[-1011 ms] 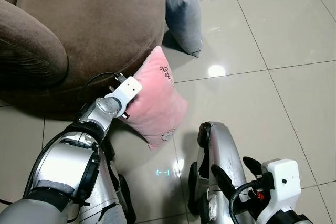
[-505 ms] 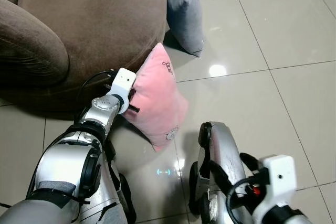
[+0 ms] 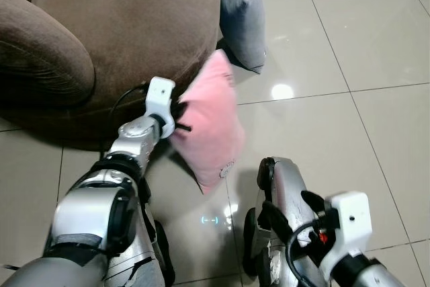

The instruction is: Move the pillow to the sofa from floor

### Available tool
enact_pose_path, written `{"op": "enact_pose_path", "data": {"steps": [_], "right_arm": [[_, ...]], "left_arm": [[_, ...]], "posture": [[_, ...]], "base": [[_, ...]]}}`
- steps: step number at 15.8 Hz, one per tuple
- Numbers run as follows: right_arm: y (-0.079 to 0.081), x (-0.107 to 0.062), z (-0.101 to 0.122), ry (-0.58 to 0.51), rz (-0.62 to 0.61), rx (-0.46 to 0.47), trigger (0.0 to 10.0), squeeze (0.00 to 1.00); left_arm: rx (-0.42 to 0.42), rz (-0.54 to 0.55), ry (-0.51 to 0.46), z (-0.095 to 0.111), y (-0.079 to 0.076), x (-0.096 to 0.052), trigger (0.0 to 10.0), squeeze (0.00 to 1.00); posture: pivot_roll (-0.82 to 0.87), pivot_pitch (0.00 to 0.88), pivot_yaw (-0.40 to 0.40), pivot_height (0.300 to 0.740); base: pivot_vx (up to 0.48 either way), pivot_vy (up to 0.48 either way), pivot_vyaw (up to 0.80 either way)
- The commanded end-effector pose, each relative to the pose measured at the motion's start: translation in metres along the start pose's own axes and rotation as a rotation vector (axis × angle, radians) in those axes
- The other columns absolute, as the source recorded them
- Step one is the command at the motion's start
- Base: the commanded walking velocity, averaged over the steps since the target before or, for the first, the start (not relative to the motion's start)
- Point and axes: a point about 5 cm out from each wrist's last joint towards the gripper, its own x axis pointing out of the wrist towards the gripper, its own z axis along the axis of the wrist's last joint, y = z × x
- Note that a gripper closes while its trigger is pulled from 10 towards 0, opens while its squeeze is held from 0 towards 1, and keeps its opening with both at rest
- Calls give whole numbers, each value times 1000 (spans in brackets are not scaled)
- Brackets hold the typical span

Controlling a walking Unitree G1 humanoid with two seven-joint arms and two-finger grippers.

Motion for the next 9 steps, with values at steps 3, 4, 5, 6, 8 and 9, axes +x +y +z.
{"op": "enact_pose_path", "data": {"steps": [3, 4, 5, 6, 8, 9], "right_arm": [[-2, 8, -4, 11, 18, 22, 10000, 0], [-4, 16, -4, -2, 26, 20, 10000, 0], [-4, 18, -3, -6, 27, 19, 10000, 0], [-6, 25, -1, -25, 33, 15, 10000, 0], [-8, 41, 4, -49, 53, 5, 10000, 0], [-9, 49, 4, -54, 56, 0, 10000, 0]], "left_arm": [[-35, -68, -151, 38, -8, 6, 0, 0], [-52, -72, -213, 55, -7, 7, 0, 0], [-54, -75, -230, 59, -7, 7, 0, 0], [-61, -82, -285, 73, -8, 6, 0, 0], [-38, -90, -326, 81, -10, 5, 0, 0], [-22, -87, -331, 79, -10, 3, 0, 0]], "posture": [[-202, 279, -13, 475], [-176, 254, -2, 475], [-176, 254, -2, 475], [-143, 218, 7, 475], [-106, 182, 11, 475], [-74, 160, 11, 475]], "base": [[0, 0, 0], [0, 0, 0], [0, 0, 0], [0, 0, 0], [0, 0, 0], [0, 0, 0]]}}
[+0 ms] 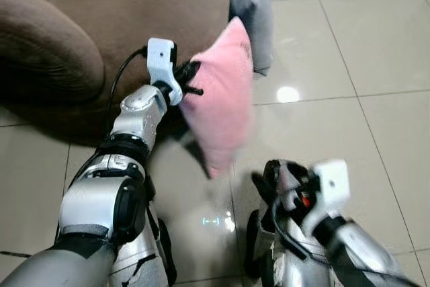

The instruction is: Move the pillow to the sofa from floor

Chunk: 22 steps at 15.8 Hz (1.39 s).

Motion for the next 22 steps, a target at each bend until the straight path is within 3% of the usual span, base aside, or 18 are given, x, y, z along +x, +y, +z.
{"op": "enact_pose_path", "data": {"steps": [1, 4, 8, 9, 10, 12, 15, 22], "right_arm": [[-3, 4, -6, 15, -2, 5, 10000, 0], [-15, 32, -1, -27, -5, 0, 10000, 0], [-28, 56, -6, -26, -33, -13, 10000, 0], [-31, 62, -11, -10, -49, -19, 10000, 0], [-33, 69, -14, 2, -79, -29, 10000, 0], [-37, 71, -11, -26, -113, 2, 10000, 0], [-39, 69, -11, -61, -132, 0, 10000, 0], [-45, 57, -22, -66, -205, 16, 10000, 0]], "left_arm": [[31, -7, -42, 6, 6, -7, 0, 0], [54, 40, 2, -7, 30, -35, 0, 0], [100, 149, -16, -2, 52, -66, 0, 0], [74, 170, -21, -6, 53, -76, 0, 0], [36, 225, 1, -28, 48, -94, 0, 0], [-45, 258, 34, -61, 26, -112, 0, 0], [-85, 230, 48, -70, 4, -108, 0, 0], [-61, 163, 57, -65, -18, -94, 0, 0]], "posture": [[-51, 139, 12, 475], [40, 68, 12, 475], [136, 7, -6, 475], [160, 0, -15, 475], [170, 0, -20, 475], [166, 0, -21, 475], [144, 0, -20, 500], [90, 4, -2, 570]], "base": [[0, 0, 0], [0, 0, 0], [0, 0, 0], [0, 0, 0], [0, 0, 0], [0, 0, 0], [0, 0, 0], [0, 0, 0]]}}
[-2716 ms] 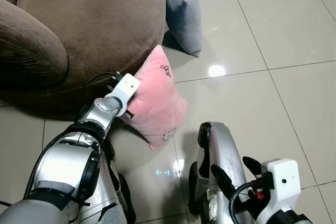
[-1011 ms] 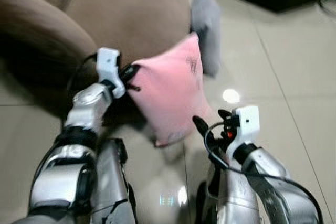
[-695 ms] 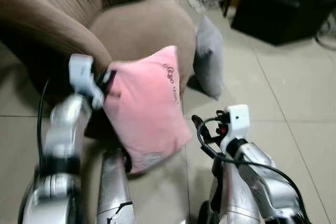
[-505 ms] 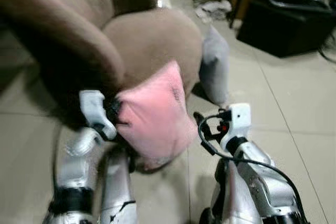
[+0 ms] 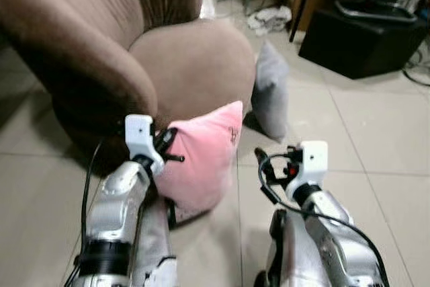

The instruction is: Move the pillow to the sofa from floor

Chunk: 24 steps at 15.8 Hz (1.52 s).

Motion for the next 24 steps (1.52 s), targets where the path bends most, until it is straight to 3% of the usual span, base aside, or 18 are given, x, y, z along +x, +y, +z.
{"op": "enact_pose_path", "data": {"steps": [1, 8, 12, 16, 18, 21, 24], "right_arm": [[-5, -2, 3, -21, -22, -13, 10000, 0], [-4, -6, -4, -6, -41, -3, 10000, 0], [-1, -8, -3, -13, -37, -42, 10000, 0], [-8, -13, -6, -48, -69, -64, 10000, 0], [-1, -17, -3, -78, -24, -92, 10000, 0], [11, -14, 0, -109, 67, -112, 10000, 0], [6, -12, 2, -116, 54, -109, 10000, 0]], "left_arm": [[37, -30, -101, 27, -8, 7, 0, 0], [77, -43, -40, 9, -7, 2, 0, 0], [108, -50, -20, -1, -9, 1, 0, 0], [34, 6, -60, -10, -2, -14, 0, 0], [27, -17, -35, -13, -4, -16, 0, 0], [57, -75, -22, -12, -13, -9, 0, 0], [54, -94, 2, -16, -17, -6, 0, 0]], "posture": [[86, 5, 1, 580], [77, 27, -6, 650], [64, 36, -16, 685], [52, 25, -5, 735], [54, 16, -1, 740], [55, 0, 4, 740], [54, 0, 2, 740]], "base": [[0, 0, 0], [0, 0, 0], [0, 0, 0], [0, 0, 0], [0, 0, 0], [0, 0, 0], [0, 0, 0]]}}
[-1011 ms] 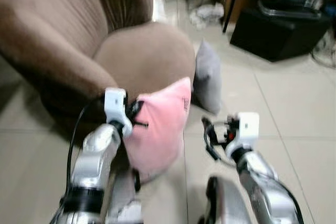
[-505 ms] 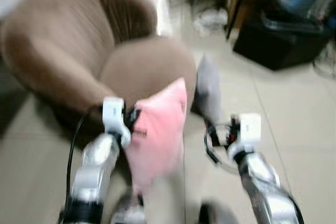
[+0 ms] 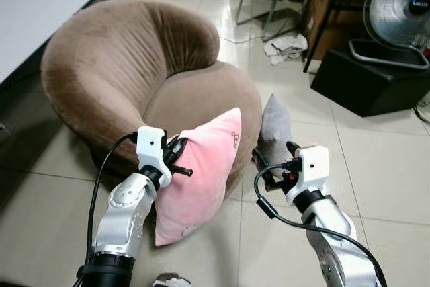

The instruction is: Move the pillow to the sofa from floor

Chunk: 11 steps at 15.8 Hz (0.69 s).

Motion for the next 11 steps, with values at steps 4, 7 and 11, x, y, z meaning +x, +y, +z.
{"op": "enact_pose_path", "data": {"steps": [4, 7, 11], "right_arm": [[-11, 0, -8, 33, -54, -17, 10000, 0], [-9, -2, -14, 67, -40, -14, 10000, 0], [-1, -2, -15, 60, -26, 0, 10000, 0]], "left_arm": [[45, -43, -14, 6, -5, 8, 0, 0], [82, -27, -20, 8, -3, 12, 0, 0], [92, -8, -25, 11, -3, 19, 0, 0]], "posture": [[45, 0, 8, 740], [39, 0, 10, 740], [33, 0, 22, 740]], "base": [[0, 0, 0], [0, 0, 0], [0, -475, 0]]}}
